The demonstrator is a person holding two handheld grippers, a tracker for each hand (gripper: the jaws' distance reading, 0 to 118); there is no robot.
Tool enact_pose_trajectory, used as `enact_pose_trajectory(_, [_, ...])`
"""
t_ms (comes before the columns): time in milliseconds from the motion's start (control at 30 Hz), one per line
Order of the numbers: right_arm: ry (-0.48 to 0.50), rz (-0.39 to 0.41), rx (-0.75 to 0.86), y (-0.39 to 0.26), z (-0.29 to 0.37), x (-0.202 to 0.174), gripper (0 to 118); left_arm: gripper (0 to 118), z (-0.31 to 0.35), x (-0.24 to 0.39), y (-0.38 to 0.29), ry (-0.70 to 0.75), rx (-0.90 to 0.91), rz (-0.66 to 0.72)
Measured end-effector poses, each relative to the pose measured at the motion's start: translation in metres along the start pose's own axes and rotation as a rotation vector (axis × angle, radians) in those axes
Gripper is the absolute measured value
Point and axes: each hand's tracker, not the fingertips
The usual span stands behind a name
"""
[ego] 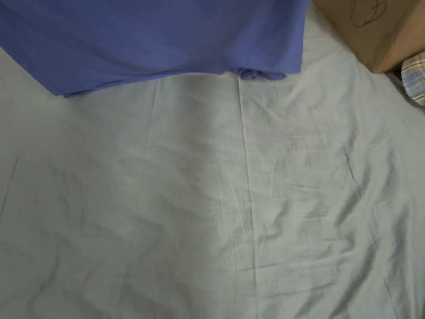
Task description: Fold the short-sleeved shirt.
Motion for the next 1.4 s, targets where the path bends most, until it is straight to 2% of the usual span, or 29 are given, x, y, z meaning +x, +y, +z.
enact_pose_trajectory(200, [0.022, -0.013, -0.164, -0.098, 0.009, 0.021, 3, 1, 0.026, -0.035, -0.102, -0.021, -0.182, 0.003])
enact_pose_trajectory(333, [0.037, -0.05, -0.264, -0.17, 0.04, 0.042, 3, 1, 0.062, -0.066, -0.169, -0.048, -0.291, 0.081])
enact_pose_trajectory(567, [0.061, 0.032, -0.405, -0.286, 0.115, 0.084, 3, 1, 0.152, -0.123, -0.262, -0.077, -0.402, 0.099])
enact_pose_trajectory(667, [0.08, 0.008, -0.446, -0.324, 0.145, 0.104, 3, 1, 0.194, -0.142, -0.291, -0.075, -0.421, 0.123])
enact_pose_trajectory(767, [0.123, 0.018, -0.475, -0.348, 0.174, 0.12, 3, 1, 0.229, -0.158, -0.311, -0.066, -0.441, 0.057])
enact_pose_trajectory(933, [0.177, 0.125, -0.514, -0.375, 0.219, 0.135, 3, 1, 0.282, -0.189, -0.344, -0.063, -0.498, 0.132])
enact_pose_trajectory(1067, [0.178, 0.176, -0.536, -0.397, 0.25, 0.144, 3, 1, 0.312, -0.197, -0.367, -0.038, -0.533, 0.107])
enact_pose_trajectory(1233, [0.162, 0.166, -0.552, -0.422, 0.273, 0.155, 3, 2, 0.318, -0.206, -0.368, -0.014, -0.55, 0.161])
enact_pose_trajectory(1300, [0.156, 0.114, -0.539, -0.428, 0.278, 0.156, 3, 2, 0.319, -0.204, -0.361, -0.011, -0.538, 0.163])
enact_pose_trajectory(1333, [0.159, 0.097, -0.545, -0.43, 0.279, 0.156, 4, 5, 0.32, -0.203, -0.357, -0.011, -0.529, 0.162])
enact_pose_trajectory(1367, [0.16, 0.094, -0.541, -0.434, 0.275, 0.163, 5, 19, 0.321, -0.202, -0.353, -0.011, -0.526, 0.152])
enact_pose_trajectory(1400, [0.155, 0.098, -0.535, -0.434, 0.276, 0.165, 11, 36, 0.323, -0.202, -0.35, -0.007, -0.521, 0.141])
